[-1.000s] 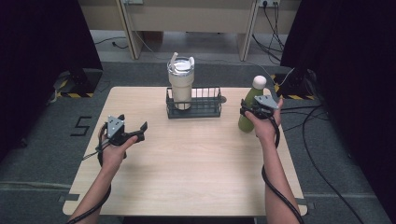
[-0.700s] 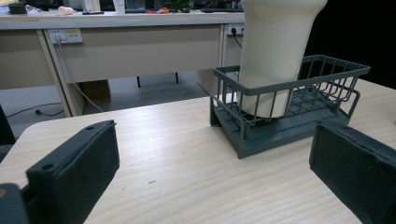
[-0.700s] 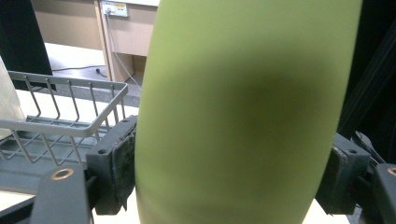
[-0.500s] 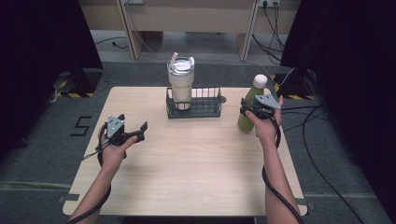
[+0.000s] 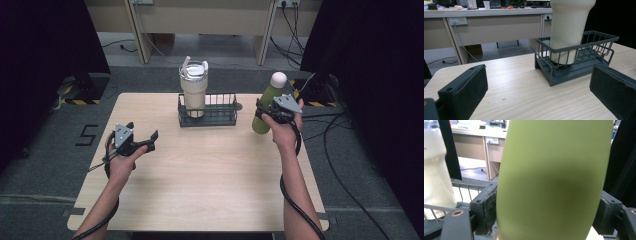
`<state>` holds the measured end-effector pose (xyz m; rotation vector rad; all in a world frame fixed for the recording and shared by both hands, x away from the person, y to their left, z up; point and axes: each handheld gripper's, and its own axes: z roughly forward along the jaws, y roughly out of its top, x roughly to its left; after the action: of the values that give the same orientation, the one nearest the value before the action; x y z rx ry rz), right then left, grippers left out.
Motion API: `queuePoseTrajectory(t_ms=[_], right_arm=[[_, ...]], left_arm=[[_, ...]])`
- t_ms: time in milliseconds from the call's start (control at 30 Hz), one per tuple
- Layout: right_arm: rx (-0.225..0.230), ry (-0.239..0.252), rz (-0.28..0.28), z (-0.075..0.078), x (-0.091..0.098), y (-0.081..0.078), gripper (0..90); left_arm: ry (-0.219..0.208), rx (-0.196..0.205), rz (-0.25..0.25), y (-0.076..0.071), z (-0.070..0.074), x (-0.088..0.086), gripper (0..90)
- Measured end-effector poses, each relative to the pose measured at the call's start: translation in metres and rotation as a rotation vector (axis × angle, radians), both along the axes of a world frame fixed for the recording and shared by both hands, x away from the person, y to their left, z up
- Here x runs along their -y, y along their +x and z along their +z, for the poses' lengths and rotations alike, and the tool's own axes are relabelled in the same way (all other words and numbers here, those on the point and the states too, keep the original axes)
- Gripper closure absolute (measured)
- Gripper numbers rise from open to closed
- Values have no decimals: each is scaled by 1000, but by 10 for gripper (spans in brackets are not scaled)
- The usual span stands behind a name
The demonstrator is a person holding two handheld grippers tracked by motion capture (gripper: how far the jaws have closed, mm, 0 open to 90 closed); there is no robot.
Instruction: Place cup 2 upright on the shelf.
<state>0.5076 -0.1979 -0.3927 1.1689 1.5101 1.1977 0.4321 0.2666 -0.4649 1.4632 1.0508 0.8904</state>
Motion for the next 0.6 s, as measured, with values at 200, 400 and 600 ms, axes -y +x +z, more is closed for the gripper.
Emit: queuePoseTrajectory(t_ms=[200,400,600], right_arm=[[17,1,5,6,-6,-2,222],[25,13,15,11,-9,-1,222],[36,22,26,17,-16,1,222]], left_arm=[[-3,6,0,0,2,1,7],[-1,0,1,0,0,0,7],[-2,4,0,0,1,1,7]])
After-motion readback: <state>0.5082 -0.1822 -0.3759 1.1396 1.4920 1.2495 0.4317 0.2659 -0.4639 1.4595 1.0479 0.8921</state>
